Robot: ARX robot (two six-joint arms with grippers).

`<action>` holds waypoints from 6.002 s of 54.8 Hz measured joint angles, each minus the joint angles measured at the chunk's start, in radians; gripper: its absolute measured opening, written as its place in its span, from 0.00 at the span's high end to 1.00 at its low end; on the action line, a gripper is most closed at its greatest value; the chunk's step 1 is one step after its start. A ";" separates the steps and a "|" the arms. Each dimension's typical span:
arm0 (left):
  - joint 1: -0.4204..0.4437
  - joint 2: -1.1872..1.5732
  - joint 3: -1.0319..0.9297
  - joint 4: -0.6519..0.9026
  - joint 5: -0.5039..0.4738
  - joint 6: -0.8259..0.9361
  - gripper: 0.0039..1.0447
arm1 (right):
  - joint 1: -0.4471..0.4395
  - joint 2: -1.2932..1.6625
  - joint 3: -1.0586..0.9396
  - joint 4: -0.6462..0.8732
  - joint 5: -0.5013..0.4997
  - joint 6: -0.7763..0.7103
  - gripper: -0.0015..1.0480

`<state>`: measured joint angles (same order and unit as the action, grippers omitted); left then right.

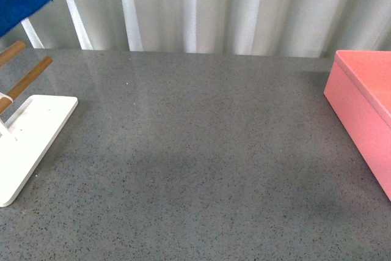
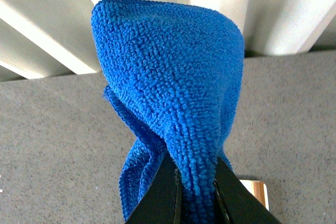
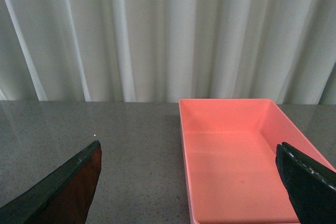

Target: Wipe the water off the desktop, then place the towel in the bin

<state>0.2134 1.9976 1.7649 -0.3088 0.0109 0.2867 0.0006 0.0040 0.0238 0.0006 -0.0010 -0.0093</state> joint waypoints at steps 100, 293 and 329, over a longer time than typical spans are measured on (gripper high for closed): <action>-0.541 -0.188 -0.636 0.874 0.591 -0.838 0.95 | -0.041 0.040 0.025 -0.069 -0.131 -0.034 0.07; -0.007 -0.624 -1.084 0.812 0.350 -0.236 0.26 | 0.153 1.672 0.552 0.856 -0.309 -0.215 0.96; -0.160 -1.136 -1.651 1.046 0.026 -0.289 0.97 | 0.149 1.674 0.502 0.866 -0.315 -0.195 0.96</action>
<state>0.0532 0.8616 0.1143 0.7368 0.0364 -0.0025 0.1493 1.6775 0.5262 0.8661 -0.3161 -0.2043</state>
